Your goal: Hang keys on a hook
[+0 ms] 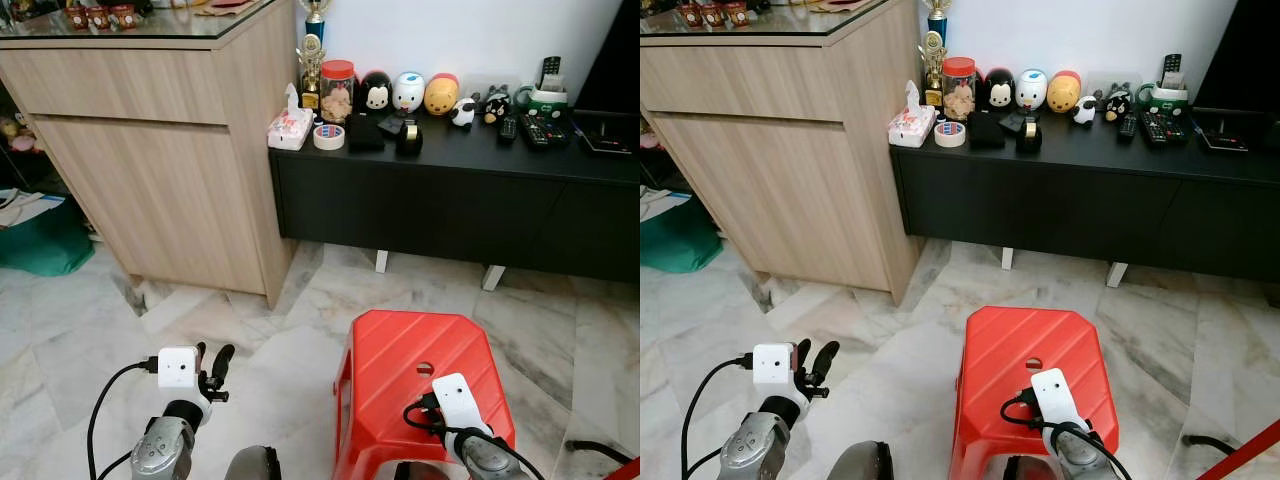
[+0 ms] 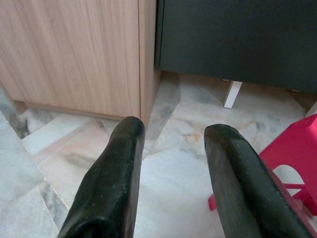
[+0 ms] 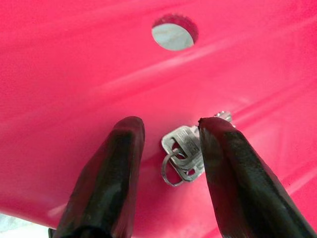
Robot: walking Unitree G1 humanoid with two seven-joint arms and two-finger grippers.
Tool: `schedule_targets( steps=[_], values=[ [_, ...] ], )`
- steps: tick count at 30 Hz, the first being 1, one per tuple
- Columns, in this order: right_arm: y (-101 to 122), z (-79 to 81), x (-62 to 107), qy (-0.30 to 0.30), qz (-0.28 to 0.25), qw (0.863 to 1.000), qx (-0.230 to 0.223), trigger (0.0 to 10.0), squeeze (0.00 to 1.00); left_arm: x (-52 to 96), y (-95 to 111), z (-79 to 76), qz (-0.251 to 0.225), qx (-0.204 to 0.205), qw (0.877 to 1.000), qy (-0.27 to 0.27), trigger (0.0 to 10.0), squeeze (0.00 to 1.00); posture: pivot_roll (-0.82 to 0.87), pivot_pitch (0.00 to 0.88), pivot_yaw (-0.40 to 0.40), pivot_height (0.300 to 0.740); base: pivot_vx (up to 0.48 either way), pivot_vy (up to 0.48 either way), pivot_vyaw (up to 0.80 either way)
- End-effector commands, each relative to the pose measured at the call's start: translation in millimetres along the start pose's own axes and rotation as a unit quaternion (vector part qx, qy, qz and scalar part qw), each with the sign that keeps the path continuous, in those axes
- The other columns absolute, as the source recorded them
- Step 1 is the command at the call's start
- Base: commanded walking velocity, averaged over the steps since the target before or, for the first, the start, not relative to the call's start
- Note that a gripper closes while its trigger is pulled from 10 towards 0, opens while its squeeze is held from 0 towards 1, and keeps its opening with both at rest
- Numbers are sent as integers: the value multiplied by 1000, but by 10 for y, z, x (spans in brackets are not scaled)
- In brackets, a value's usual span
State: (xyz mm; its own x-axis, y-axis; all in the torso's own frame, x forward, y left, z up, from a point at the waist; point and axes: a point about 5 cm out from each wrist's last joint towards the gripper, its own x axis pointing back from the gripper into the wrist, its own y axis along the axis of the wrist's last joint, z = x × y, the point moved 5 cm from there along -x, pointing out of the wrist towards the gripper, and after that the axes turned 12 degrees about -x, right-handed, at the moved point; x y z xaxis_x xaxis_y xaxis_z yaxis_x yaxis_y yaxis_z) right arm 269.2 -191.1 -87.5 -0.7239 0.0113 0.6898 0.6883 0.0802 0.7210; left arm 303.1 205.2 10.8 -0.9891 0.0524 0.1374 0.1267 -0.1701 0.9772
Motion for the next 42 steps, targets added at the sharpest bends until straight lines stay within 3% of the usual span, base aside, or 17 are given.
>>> schedule_targets(
  steps=[1,18,19,20,21,22,23,42],
  values=[
    [-3,-24,-5,-8,6,1000,-8,10000,0,13,-21,18,8,-10,1000,-4,10000,0,35,0,8,617,0,0,0],
    [-192,-69,21,-35,49,998,-2,10000,0,14,-18,31,12,-22,1000,-4,10000,0,52,0,9,617,0,0,0],
    [-201,-71,23,-36,51,998,-3,9333,0,17,-17,36,12,-23,1000,-3,10000,0,52,0,9,617,0,0,0],
    [-206,-73,24,-37,52,998,-3,9333,0,19,-17,38,12,-23,1000,-3,10000,0,52,0,9,617,0,0,0],
    [-210,-74,25,-38,53,998,-2,7922,0,21,-16,39,12,-24,1000,-3,10000,0,52,0,9,617,0,0,0],
    [-210,-72,24,-37,54,998,-3,4784,0,22,-17,40,12,-24,1000,-3,10000,0,56,0,8,617,0,0,0],
    [-212,-71,24,-37,54,998,-3,0,0,24,-20,39,13,-24,1000,-2,10000,0,58,0,8,617,0,0,0],
    [-306,-103,49,-54,68,996,-12,0,0,36,-40,44,18,-32,999,-4,10000,0,64,0,8,617,0,0,0]
  ],
)
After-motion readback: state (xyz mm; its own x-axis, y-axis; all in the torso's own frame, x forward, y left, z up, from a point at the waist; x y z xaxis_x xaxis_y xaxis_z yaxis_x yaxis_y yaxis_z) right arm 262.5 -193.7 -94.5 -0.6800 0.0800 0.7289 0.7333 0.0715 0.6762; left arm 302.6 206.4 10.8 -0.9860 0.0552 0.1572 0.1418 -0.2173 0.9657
